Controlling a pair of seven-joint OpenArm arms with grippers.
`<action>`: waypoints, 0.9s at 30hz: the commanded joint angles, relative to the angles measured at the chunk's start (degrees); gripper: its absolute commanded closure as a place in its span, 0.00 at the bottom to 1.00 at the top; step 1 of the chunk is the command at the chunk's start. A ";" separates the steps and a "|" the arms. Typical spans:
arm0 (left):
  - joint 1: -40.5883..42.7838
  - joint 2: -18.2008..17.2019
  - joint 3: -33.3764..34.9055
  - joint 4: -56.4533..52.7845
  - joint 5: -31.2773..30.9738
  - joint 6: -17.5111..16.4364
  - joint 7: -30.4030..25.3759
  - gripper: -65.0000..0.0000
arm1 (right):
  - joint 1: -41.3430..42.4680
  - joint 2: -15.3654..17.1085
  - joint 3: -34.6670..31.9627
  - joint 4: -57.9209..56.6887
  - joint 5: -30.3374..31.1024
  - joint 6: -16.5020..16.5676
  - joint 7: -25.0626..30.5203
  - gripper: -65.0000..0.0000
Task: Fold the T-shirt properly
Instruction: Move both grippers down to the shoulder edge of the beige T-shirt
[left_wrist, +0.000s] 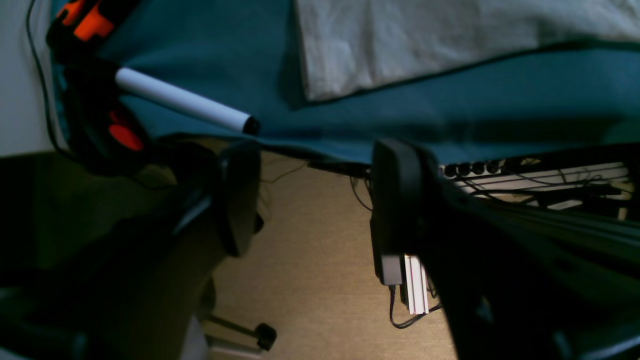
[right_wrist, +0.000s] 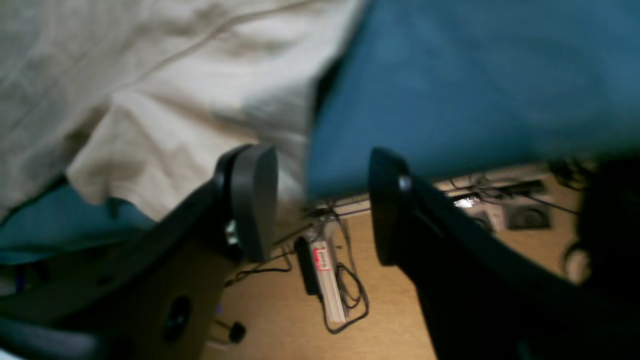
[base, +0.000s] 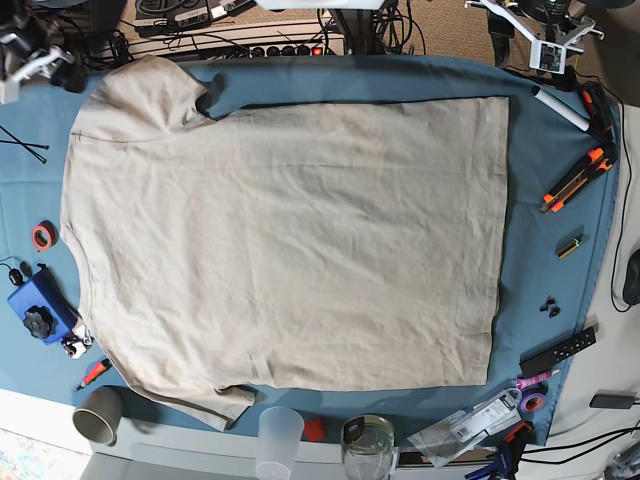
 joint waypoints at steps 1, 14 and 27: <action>0.81 -0.28 -0.15 0.87 -0.20 0.17 -1.27 0.45 | -0.07 1.14 -0.44 0.74 0.22 0.28 0.98 0.55; -2.58 -0.26 -0.15 0.87 -0.22 0.20 -1.29 0.45 | 1.55 0.42 -10.91 0.74 -8.26 0.28 6.08 0.55; -14.10 -0.24 -0.15 -2.05 -7.65 3.69 1.49 0.45 | 1.55 -2.84 -10.84 0.74 -8.02 0.28 2.91 0.55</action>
